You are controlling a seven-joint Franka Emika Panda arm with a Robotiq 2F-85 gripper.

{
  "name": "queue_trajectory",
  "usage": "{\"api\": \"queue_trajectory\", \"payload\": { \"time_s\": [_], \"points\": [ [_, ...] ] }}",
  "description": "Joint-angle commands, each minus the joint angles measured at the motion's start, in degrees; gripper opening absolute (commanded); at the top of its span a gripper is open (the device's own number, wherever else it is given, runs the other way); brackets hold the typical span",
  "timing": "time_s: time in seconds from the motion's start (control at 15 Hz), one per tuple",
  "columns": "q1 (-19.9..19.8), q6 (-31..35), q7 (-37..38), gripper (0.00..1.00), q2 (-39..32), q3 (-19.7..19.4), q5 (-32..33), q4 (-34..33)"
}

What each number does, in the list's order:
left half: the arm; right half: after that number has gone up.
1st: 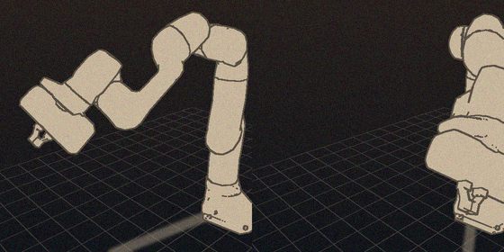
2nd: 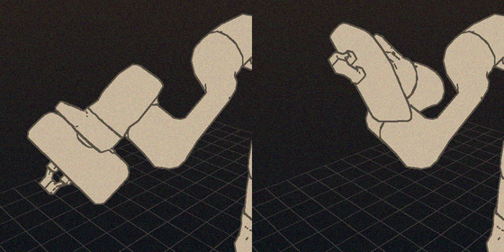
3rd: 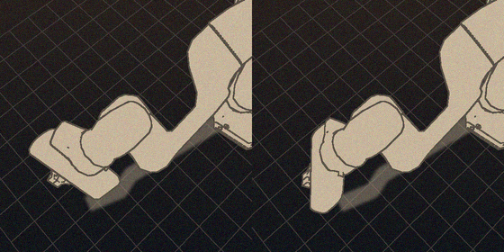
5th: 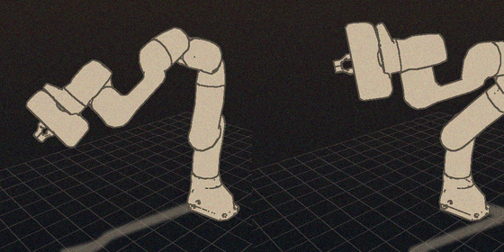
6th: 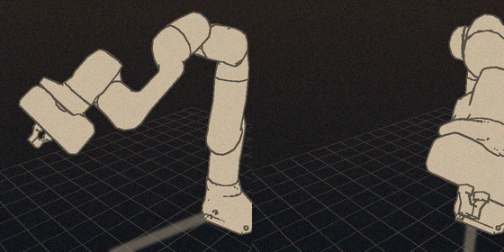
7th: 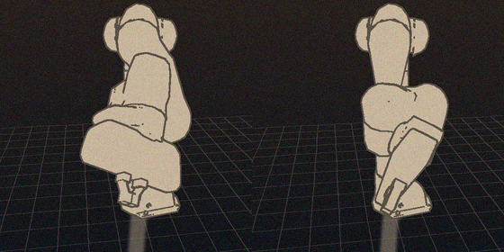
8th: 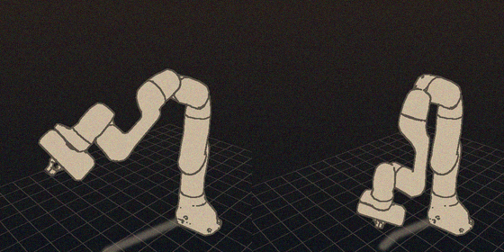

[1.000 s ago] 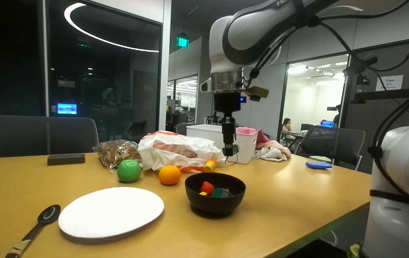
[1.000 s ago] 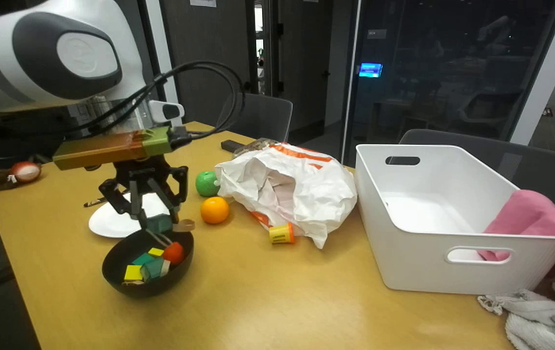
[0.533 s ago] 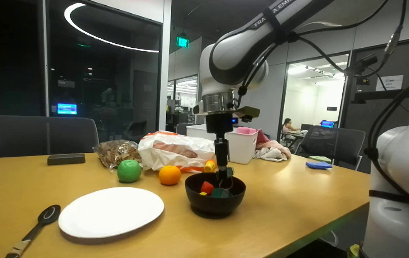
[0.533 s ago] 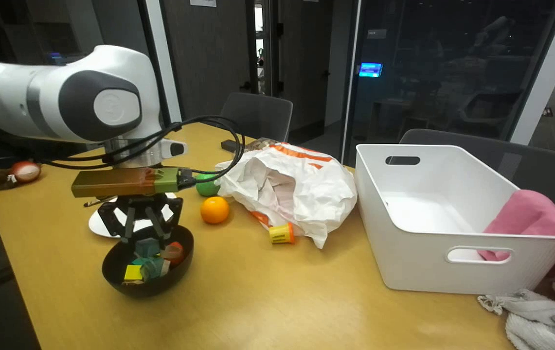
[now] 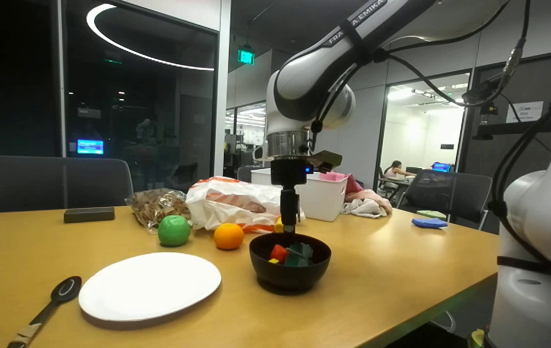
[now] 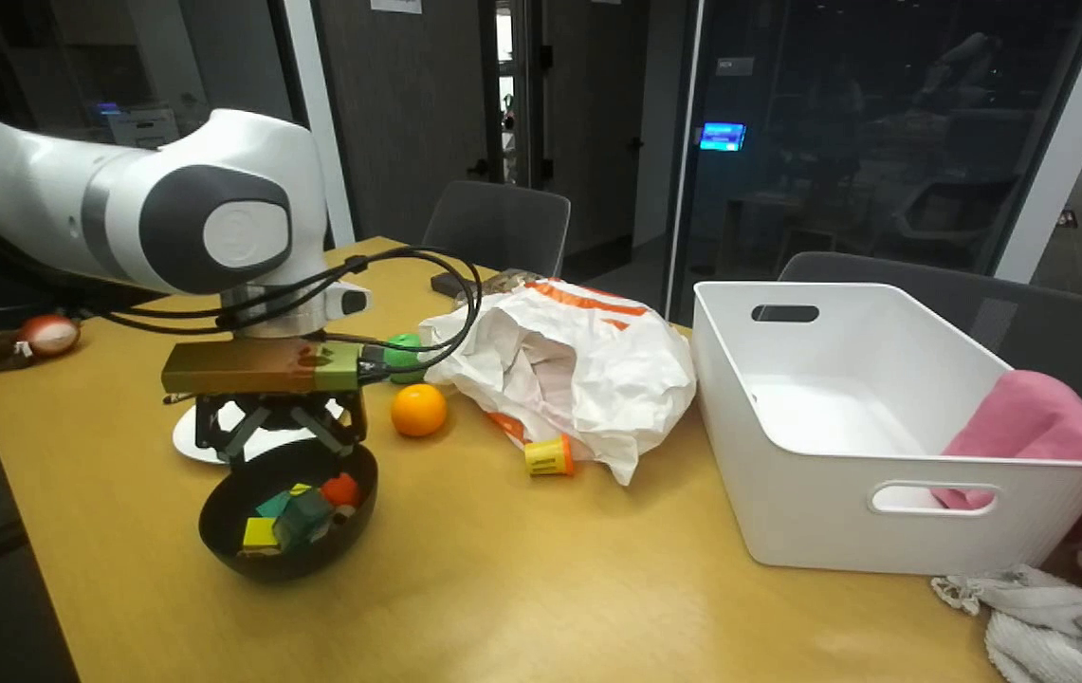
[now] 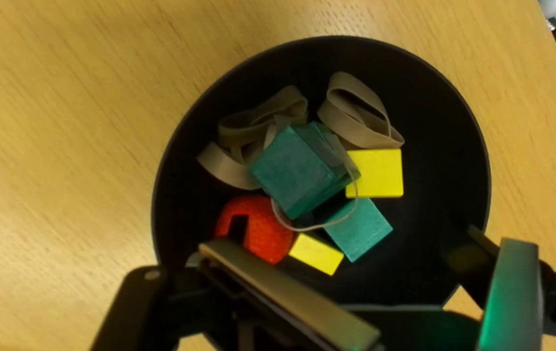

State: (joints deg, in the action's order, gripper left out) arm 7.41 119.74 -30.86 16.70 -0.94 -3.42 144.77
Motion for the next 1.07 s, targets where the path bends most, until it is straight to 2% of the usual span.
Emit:
{"api": "queue_trajectory", "payload": {
  "time_s": [0.0, 0.47, 1.0],
  "points": [
    [1.27, 0.84, -2.65, 1.0, 0.44, -0.01, -2.87, -1.38],
    [6.62, 3.43, -3.41, 1.0, -4.04, 5.3, -3.55, -6.29],
    [9.5, 10.37, 1.05, 1.0, -18.61, 13.78, -0.24, -17.68]
  ]
}}
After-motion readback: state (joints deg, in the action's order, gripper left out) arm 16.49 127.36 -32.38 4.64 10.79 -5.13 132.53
